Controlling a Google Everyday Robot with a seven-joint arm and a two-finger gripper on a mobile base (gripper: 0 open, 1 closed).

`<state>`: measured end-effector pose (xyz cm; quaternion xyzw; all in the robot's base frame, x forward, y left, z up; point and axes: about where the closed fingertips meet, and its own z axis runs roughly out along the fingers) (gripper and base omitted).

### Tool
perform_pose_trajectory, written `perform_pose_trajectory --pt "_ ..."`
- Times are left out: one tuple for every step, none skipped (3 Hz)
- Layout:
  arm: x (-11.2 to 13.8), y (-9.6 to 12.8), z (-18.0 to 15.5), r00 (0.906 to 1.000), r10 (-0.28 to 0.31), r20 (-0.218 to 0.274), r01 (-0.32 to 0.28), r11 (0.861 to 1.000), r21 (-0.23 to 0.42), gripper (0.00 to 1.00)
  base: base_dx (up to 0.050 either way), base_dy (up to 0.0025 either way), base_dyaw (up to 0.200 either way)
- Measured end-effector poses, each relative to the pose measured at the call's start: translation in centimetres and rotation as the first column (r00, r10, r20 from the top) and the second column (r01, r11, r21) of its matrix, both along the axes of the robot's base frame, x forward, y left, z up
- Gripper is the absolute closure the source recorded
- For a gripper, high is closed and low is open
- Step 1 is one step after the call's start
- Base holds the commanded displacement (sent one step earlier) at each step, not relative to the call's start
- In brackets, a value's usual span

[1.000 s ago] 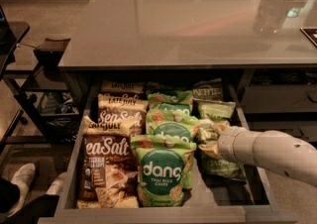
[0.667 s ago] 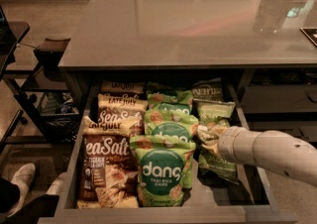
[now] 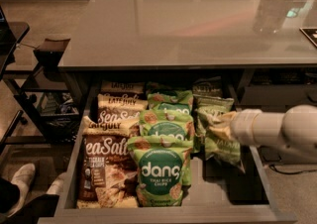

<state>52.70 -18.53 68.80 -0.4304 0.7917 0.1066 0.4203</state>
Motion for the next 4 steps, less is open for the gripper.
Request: perform_pose_trajectory --pt "2.7 -1.2 3.6 0.9982 0.06 0.004 -0.06 0.995 0.085 1.0 0.0 0.0 0.0" --pt "5.1 -1.9 9.0 0.9897 0.14 0.03 -0.143 0.985 0.093 1.0 0.0 0.0 0.0" --pt "7.2 -2.4 16.7 0.9723 0.219 0.083 -0.221 0.975 0.023 1.0 0.0 0.0 0.0" --pt "7.2 -2.4 16.7 0.9723 0.219 0.083 -0.221 0.975 0.023 1.0 0.0 0.0 0.0"
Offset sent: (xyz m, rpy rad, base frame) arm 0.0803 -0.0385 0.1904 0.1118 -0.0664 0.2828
